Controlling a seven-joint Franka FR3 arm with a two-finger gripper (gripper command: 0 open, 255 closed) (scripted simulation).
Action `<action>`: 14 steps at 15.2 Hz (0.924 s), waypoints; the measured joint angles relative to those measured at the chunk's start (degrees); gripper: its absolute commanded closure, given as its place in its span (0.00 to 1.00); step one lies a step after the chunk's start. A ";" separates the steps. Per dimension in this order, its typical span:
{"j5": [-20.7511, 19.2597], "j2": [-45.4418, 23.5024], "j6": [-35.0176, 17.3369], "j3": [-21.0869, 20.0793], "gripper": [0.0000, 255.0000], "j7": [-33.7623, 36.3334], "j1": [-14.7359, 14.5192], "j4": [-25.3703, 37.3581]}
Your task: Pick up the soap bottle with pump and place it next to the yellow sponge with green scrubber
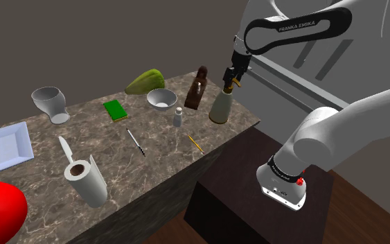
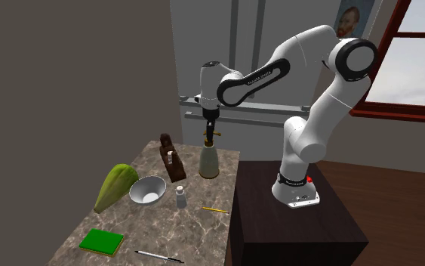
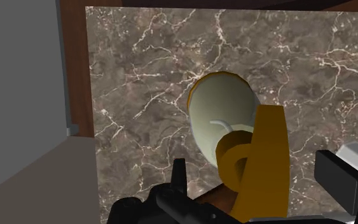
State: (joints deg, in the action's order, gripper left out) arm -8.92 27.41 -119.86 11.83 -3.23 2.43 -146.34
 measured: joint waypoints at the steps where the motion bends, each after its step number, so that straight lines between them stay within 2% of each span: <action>1: 0.00 0.00 -0.01 0.00 0.00 0.00 0.00 -0.01; 2: 0.00 0.00 -0.01 0.00 1.00 0.00 0.00 -0.01; 14: 0.05 0.42 1.02 -0.09 1.00 -0.04 0.00 0.60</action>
State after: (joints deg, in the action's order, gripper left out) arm -8.87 27.83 -118.83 11.74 -3.27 2.42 -145.74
